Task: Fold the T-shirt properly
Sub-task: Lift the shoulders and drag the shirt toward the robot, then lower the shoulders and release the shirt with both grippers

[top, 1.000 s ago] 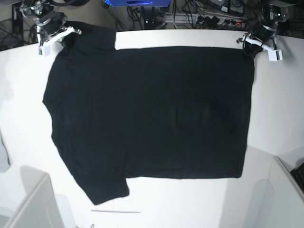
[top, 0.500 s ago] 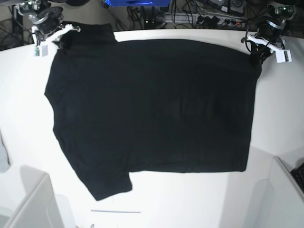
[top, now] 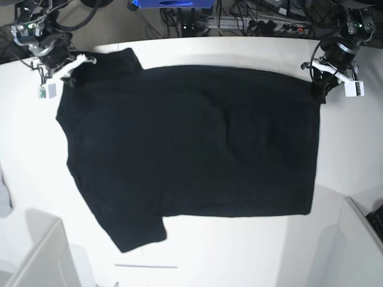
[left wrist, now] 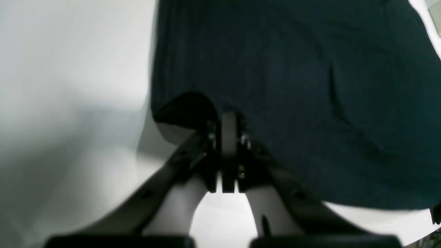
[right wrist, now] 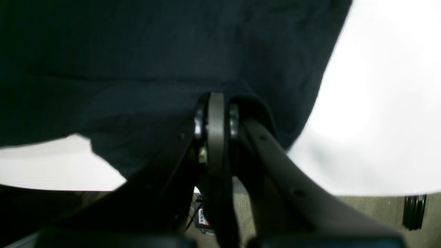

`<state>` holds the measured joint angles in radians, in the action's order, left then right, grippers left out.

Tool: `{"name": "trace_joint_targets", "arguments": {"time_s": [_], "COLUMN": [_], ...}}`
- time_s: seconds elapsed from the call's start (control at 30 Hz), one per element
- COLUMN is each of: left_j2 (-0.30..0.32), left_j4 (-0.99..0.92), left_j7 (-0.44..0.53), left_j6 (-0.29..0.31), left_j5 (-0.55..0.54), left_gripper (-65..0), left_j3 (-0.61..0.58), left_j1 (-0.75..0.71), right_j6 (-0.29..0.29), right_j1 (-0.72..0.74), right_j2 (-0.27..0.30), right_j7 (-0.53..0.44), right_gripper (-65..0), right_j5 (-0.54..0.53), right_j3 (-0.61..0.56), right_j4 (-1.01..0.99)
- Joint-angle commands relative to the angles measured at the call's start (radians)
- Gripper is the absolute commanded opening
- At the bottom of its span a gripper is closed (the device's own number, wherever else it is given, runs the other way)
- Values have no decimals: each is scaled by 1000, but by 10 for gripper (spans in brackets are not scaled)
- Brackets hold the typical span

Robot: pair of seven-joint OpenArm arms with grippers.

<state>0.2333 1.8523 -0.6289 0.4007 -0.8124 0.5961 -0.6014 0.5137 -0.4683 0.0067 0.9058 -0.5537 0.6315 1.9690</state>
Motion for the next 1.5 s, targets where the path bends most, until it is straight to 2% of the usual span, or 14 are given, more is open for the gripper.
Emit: {"name": "trace_joint_targets", "arguments": {"time_s": [0.0, 0.17, 0.53, 0.7, 0.83, 0.93, 1.03, 1.33, 1.47], "left_j2": [11, 10, 7, -30, -33, -33, -32, -30, -30], "left_j4": [19, 70, 102, 112, 117, 119, 117, 111, 91], "left_j7": [20, 24, 25, 22, 22, 20, 20, 19, 19], "left_j6": [8, 8, 8, 8, 8, 8, 8, 5, -73], "left_j5": [-12, -12, -17, -20, -26, -91, -149, -154, -154], "left_gripper": [-650, -650, -650, -650, -650, -650, -650, -650, -650], "left_j3": [8, 8, 8, 69, 98, 100, 100, 101, 101], "left_j1": [-5, -51, -140, -191, -185, -163, -144, -74, -42], "right_j6": [1, -2, -2, 0, 0, 0, 0, -5, -5], "right_j1": [13, 46, 61, 59, 70, 87, 125, 233, 276], "right_j2": [8, 9, 9, 9, 9, 11, 32, 49, 51], "right_j7": [-7, 31, 32, 32, 32, 40, 95, 190, 237], "right_gripper": [-650, -650, -650, -650, -650, -650, -650, -650, -650], "right_j5": [-15, -15, -15, -15, -15, -15, -15, -15, -15], "right_j3": [11, 9, 3, 3, 0, 0, 0, 0, 0], "right_j4": [17, 17, 20, 20, 20, 19, 14, 13, 11]}}
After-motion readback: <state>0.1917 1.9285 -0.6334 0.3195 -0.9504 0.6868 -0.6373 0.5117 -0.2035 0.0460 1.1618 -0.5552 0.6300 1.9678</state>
